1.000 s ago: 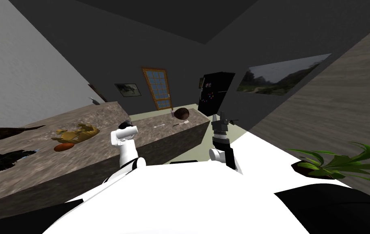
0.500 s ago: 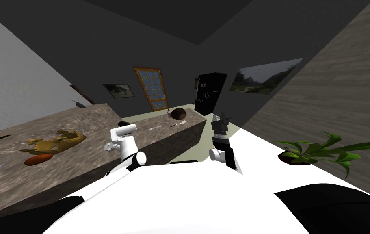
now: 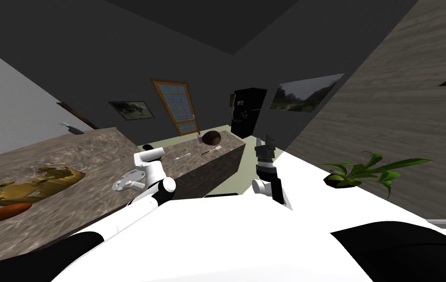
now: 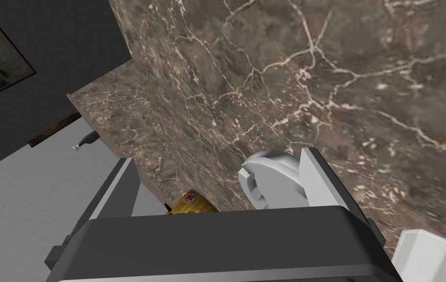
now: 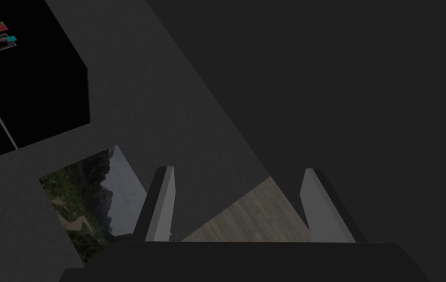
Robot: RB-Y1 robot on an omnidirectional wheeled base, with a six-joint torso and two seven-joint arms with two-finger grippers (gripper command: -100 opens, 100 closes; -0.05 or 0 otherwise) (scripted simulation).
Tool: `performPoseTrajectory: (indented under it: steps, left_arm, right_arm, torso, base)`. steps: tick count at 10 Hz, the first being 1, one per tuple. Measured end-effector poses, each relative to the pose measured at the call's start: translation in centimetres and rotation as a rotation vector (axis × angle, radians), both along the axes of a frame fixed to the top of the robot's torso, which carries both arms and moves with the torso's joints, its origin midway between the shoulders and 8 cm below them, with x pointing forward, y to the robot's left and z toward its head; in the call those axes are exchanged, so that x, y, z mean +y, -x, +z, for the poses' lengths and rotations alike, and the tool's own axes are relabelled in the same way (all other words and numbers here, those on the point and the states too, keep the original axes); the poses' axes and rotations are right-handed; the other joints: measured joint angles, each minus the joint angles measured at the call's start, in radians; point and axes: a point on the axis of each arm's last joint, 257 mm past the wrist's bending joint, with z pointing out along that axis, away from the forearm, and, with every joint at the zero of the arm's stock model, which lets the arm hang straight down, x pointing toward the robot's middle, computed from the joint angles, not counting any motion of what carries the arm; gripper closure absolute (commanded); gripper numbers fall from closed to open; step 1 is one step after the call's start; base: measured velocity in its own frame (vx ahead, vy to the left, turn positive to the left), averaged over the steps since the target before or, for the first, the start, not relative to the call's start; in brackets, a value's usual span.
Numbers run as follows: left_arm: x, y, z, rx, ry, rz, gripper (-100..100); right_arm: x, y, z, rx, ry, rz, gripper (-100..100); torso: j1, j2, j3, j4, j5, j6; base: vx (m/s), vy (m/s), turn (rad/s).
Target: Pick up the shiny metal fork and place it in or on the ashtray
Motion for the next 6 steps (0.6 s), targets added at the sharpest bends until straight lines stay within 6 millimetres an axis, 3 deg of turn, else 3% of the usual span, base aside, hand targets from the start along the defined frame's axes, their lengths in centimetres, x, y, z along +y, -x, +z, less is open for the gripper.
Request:
performPoseTrajectory:
  steps: [6]
  left_arm:
    - [-1.3, 2.1, -3.8, 0.153, 0.163, 0.054, -100]
  right_arm:
    - [0.0, 0.0, 0.0, 0.000, 0.000, 0.000, 0]
  torso:
    - [0.000, 0.000, 0.000, 0.000, 0.000, 0.000]
  base:
    - [0.021, 0.015, -0.119]
